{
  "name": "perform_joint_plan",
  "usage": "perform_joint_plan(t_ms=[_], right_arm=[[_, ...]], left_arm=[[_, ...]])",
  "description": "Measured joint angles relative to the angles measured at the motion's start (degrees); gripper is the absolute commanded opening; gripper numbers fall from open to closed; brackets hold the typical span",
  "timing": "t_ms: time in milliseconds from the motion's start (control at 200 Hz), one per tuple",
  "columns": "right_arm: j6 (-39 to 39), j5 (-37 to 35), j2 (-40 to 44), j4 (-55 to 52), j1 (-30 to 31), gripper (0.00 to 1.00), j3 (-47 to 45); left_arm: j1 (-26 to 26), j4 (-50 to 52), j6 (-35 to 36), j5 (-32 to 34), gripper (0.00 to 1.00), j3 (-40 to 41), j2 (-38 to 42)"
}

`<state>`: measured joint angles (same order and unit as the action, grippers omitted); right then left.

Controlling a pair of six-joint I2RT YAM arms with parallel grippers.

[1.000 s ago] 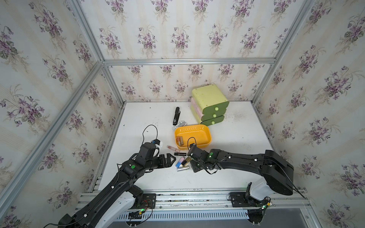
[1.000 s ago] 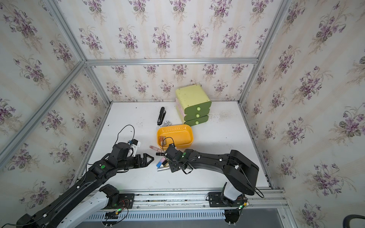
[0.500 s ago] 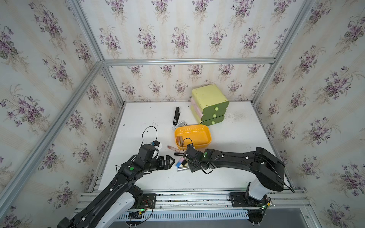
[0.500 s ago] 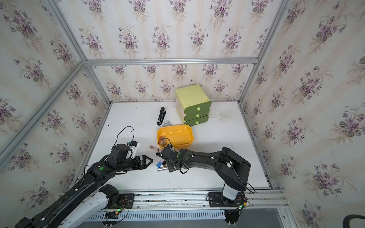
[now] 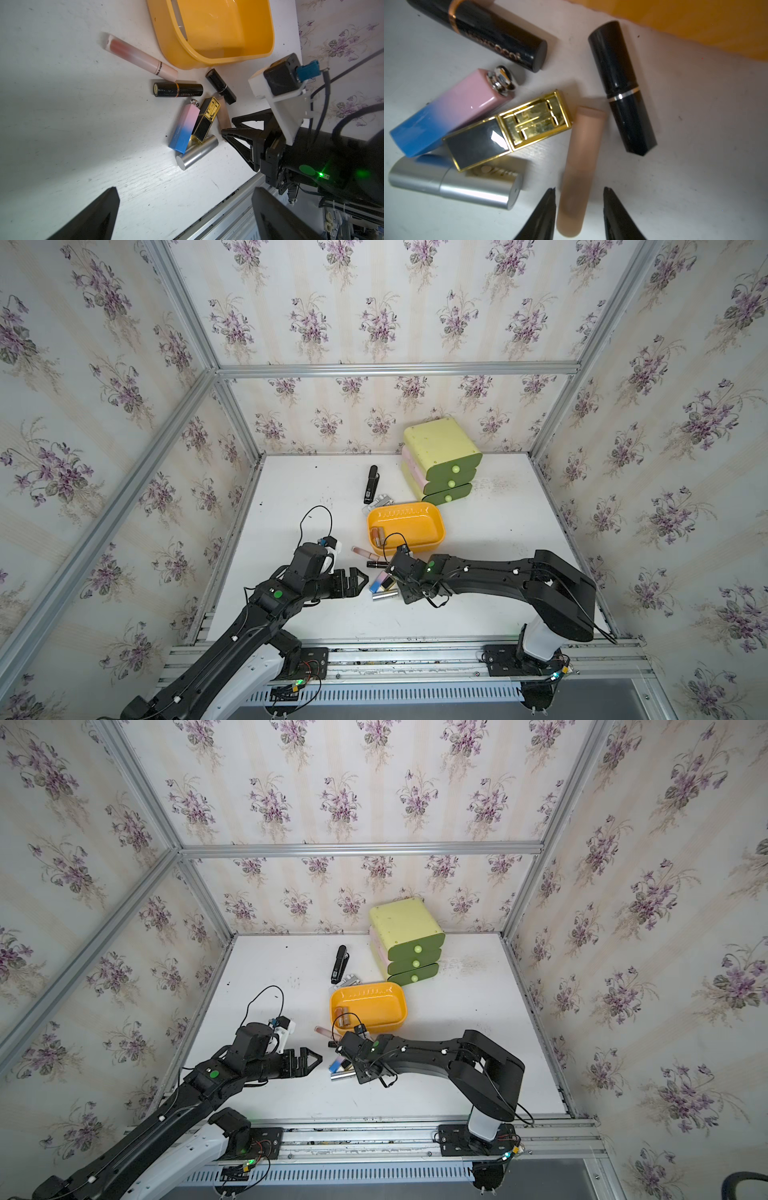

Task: Put the lipstick into the storage box
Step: Pick up the lipstick at the center of the board.

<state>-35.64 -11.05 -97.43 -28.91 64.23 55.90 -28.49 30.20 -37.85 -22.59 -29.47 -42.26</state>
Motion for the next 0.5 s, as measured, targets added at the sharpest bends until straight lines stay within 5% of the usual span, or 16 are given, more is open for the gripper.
perform_joint_plan(t_ms=[500], right_arm=[[-0.33,-0.44,-1.49,3.08,0.0,0.27,-0.96]], left_arm=[[0.02,0.02,-0.02,-0.15,1.0,0.0,0.37]])
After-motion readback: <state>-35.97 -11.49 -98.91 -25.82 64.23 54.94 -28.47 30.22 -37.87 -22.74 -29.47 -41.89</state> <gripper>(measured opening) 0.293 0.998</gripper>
